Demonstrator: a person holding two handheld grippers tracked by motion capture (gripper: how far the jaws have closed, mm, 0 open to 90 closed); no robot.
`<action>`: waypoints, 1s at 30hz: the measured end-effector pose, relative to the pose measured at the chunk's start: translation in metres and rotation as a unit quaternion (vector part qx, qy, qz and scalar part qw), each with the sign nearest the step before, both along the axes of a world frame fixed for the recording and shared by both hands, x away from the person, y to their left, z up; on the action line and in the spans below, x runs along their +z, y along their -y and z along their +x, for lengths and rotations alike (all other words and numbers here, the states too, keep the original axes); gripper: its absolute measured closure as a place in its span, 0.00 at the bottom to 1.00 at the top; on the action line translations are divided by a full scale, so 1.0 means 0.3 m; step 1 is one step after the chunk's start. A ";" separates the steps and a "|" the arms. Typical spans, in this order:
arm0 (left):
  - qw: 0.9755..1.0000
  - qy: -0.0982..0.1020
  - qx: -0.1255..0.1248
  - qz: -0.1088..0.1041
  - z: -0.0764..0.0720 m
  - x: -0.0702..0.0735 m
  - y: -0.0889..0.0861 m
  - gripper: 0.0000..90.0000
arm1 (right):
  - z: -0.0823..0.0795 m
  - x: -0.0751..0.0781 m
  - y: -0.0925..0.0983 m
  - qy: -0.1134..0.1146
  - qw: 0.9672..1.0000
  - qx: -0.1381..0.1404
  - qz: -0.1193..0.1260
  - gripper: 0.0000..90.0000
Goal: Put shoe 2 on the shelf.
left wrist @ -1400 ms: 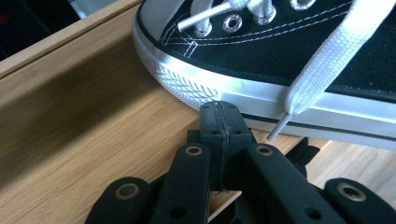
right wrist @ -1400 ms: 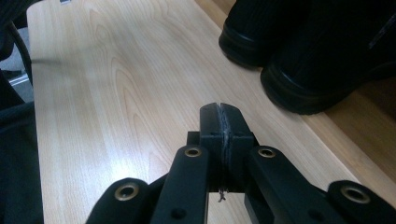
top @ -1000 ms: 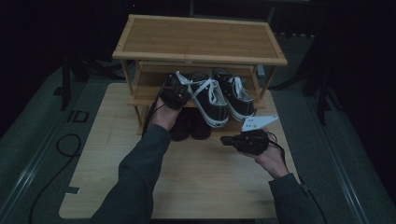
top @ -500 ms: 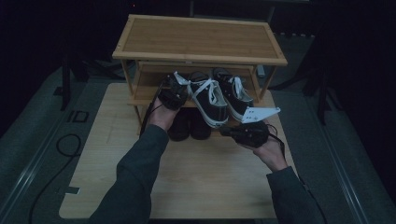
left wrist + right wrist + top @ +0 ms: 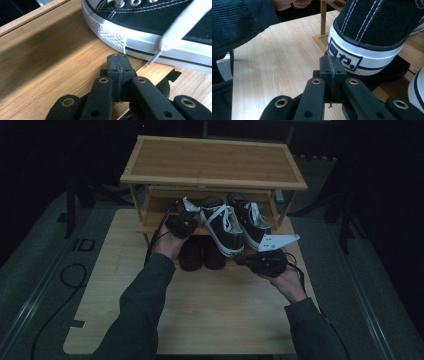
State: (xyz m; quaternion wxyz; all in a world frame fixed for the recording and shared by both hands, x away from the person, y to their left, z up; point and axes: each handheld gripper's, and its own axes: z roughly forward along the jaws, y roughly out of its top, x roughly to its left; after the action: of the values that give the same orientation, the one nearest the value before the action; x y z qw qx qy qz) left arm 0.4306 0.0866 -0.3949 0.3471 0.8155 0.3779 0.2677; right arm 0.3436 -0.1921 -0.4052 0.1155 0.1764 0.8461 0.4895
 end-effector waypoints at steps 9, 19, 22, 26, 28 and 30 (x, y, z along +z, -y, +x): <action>1.000 0.001 -0.003 -0.002 0.000 -0.002 -0.003 1.00 | 0.005 -0.004 -0.009 -0.003 1.000 0.007 0.006 1.00; 1.000 0.011 -0.001 0.009 -0.007 -0.004 0.004 1.00 | 0.010 -0.006 -0.067 0.015 1.000 0.021 0.000 1.00; 1.000 0.017 -0.001 0.013 -0.010 -0.006 0.007 1.00 | 0.018 -0.010 -0.094 0.022 1.000 0.016 -0.009 1.00; 1.000 0.015 -0.002 0.008 -0.010 -0.007 0.003 1.00 | 0.057 -0.020 -0.101 0.011 1.000 -0.012 0.001 1.00; 1.000 0.014 -0.003 0.008 -0.009 -0.007 0.000 1.00 | 0.056 -0.022 -0.110 0.015 1.000 -0.009 -0.006 1.00; 1.000 0.015 -0.003 0.009 -0.010 -0.007 0.002 1.00 | 0.057 -0.019 -0.116 0.014 1.000 -0.008 -0.005 1.00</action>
State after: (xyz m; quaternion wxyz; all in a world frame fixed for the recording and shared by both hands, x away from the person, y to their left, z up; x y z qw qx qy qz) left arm 0.4277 0.0860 -0.3970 0.3459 0.8157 0.3682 0.2819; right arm 0.3608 -0.1574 -0.4110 0.1326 0.1758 0.8453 0.4868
